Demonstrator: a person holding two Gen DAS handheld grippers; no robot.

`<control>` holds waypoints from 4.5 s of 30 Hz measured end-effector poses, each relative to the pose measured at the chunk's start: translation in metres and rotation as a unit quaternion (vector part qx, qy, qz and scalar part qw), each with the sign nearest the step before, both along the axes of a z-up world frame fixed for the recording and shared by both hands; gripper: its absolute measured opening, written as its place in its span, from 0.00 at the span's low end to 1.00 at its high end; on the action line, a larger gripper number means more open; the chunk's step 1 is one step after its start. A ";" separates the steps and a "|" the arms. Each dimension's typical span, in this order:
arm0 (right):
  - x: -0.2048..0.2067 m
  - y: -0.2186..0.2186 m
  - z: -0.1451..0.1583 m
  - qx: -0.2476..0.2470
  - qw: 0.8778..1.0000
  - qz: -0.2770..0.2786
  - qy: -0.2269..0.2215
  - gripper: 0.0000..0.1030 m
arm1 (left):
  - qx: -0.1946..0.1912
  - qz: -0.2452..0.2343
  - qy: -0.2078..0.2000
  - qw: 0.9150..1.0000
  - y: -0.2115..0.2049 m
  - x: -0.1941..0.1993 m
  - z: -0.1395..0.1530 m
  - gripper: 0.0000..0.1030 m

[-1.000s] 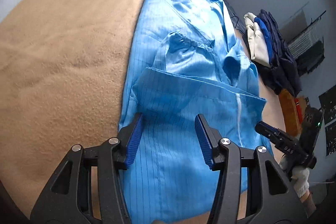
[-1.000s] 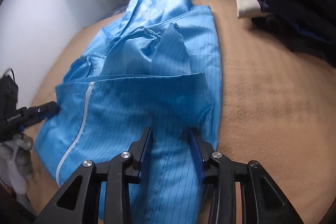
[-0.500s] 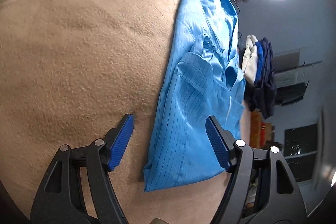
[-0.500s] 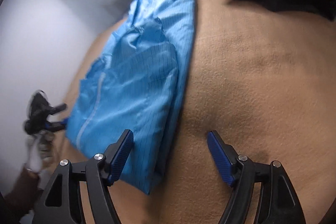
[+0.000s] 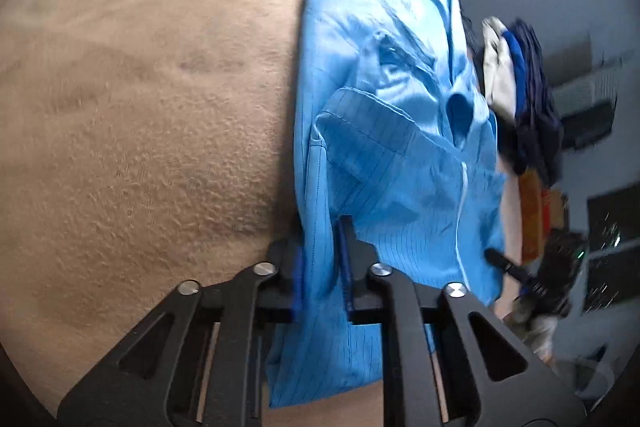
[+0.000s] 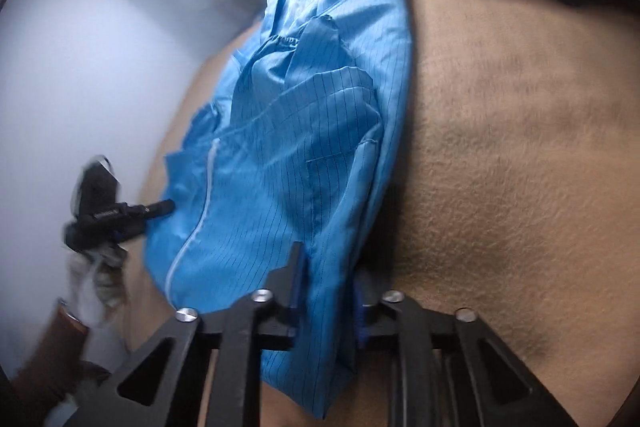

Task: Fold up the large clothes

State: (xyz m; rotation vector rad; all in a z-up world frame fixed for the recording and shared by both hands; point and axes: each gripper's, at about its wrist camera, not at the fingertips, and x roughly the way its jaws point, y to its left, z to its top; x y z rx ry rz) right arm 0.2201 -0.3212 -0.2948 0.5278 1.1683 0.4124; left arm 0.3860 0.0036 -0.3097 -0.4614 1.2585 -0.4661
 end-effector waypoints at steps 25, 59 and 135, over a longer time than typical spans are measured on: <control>-0.037 0.017 0.045 -0.049 0.997 0.063 -0.006 0.34 | 0.002 -0.081 -0.037 0.996 0.045 -0.106 0.020 0.34; 0.367 0.156 0.006 -0.034 0.996 0.035 -0.073 0.56 | -0.105 -0.018 -0.063 0.992 0.006 0.198 -0.040 0.13; 0.225 0.005 0.016 -0.185 0.974 -0.007 -0.128 0.57 | -0.002 -0.056 -0.127 0.990 -0.124 0.265 0.045 0.73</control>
